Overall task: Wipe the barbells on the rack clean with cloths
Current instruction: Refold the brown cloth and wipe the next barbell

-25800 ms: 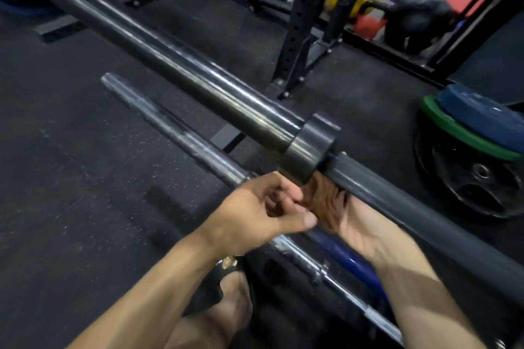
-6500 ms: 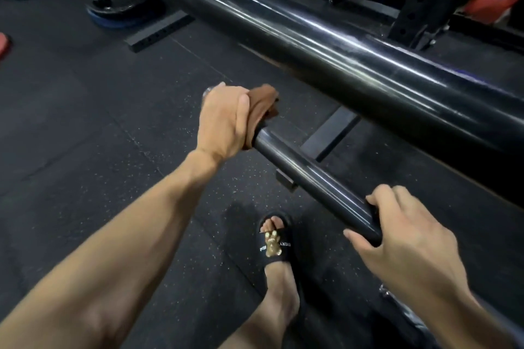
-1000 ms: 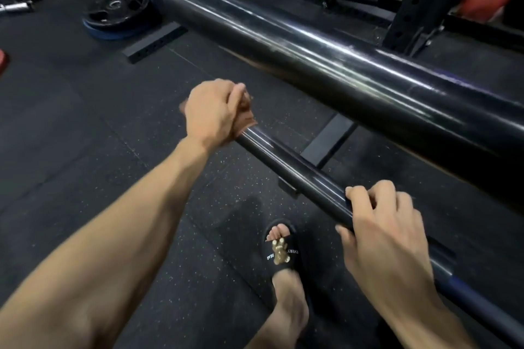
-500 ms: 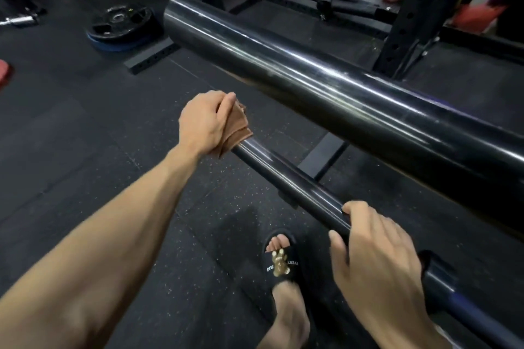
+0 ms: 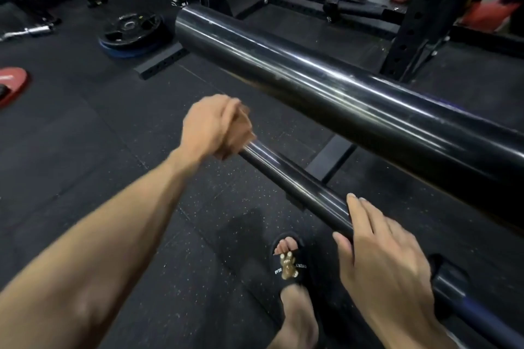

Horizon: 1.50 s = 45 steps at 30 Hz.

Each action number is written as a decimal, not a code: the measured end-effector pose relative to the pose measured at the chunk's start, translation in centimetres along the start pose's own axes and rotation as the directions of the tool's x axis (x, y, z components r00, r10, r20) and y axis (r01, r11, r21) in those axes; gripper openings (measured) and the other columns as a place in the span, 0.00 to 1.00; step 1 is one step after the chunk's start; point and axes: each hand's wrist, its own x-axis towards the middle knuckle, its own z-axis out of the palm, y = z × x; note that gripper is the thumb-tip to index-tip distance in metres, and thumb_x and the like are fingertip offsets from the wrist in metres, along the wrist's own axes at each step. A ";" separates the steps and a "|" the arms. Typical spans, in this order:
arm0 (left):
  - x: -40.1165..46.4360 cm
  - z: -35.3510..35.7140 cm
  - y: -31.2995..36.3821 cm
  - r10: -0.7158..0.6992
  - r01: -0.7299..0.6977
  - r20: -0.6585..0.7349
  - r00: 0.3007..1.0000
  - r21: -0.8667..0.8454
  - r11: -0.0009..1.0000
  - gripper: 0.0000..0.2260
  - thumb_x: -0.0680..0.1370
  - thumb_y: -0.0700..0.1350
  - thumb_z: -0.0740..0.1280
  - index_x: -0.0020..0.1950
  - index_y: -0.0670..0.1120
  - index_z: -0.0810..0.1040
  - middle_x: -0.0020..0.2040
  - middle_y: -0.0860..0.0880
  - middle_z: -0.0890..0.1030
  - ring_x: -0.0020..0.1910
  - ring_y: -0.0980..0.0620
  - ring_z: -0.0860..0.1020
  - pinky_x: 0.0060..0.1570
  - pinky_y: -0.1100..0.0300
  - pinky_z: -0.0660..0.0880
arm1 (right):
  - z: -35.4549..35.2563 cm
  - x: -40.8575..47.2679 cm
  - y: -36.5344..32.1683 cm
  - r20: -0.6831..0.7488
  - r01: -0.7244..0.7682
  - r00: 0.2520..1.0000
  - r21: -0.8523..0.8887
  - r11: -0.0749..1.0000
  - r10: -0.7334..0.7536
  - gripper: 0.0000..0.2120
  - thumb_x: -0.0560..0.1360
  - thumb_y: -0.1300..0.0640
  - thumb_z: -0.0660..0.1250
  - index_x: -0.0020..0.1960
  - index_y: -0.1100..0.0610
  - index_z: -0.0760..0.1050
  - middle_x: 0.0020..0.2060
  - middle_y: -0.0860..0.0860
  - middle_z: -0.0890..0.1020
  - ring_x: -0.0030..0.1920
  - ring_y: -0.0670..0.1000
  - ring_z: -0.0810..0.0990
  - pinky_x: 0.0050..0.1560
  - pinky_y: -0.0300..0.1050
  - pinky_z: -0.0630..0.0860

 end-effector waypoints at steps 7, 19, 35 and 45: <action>-2.9 -0.1 4.5 -0.014 0.003 -0.117 0.993 -0.095 0.995 0.16 0.83 0.48 0.59 0.37 0.50 0.77 0.37 0.50 0.78 0.38 0.48 0.78 0.46 0.52 0.76 | 0.3 0.3 -0.7 0.005 -0.003 1.000 -0.039 0.999 0.003 0.32 0.66 0.55 0.81 0.67 0.62 0.76 0.54 0.56 0.82 0.50 0.59 0.83 0.50 0.55 0.79; -8.6 1.0 12.1 0.433 -0.400 0.138 0.891 -0.215 0.891 0.12 0.84 0.49 0.59 0.52 0.46 0.81 0.48 0.49 0.84 0.49 0.48 0.81 0.60 0.52 0.73 | 0.2 0.3 -0.4 -0.044 0.013 0.999 -0.033 0.999 -0.014 0.29 0.64 0.55 0.81 0.61 0.60 0.75 0.48 0.55 0.77 0.40 0.58 0.80 0.42 0.53 0.78; -9.7 2.8 8.5 0.353 -0.353 0.277 0.894 -0.054 0.934 0.20 0.83 0.53 0.56 0.51 0.41 0.81 0.51 0.40 0.81 0.53 0.38 0.78 0.60 0.44 0.72 | -0.6 0.8 -0.7 -0.039 0.033 0.999 0.016 0.999 -0.032 0.21 0.67 0.55 0.79 0.51 0.55 0.71 0.43 0.50 0.70 0.38 0.54 0.76 0.39 0.52 0.75; -0.9 1.0 0.8 0.086 -0.088 0.051 0.995 0.031 0.996 0.22 0.84 0.51 0.53 0.33 0.47 0.73 0.34 0.50 0.75 0.37 0.46 0.74 0.49 0.45 0.73 | -5.2 0.5 2.8 0.265 -0.048 0.960 -0.156 0.987 0.089 0.34 0.70 0.31 0.69 0.72 0.44 0.69 0.57 0.46 0.81 0.59 0.55 0.80 0.63 0.62 0.70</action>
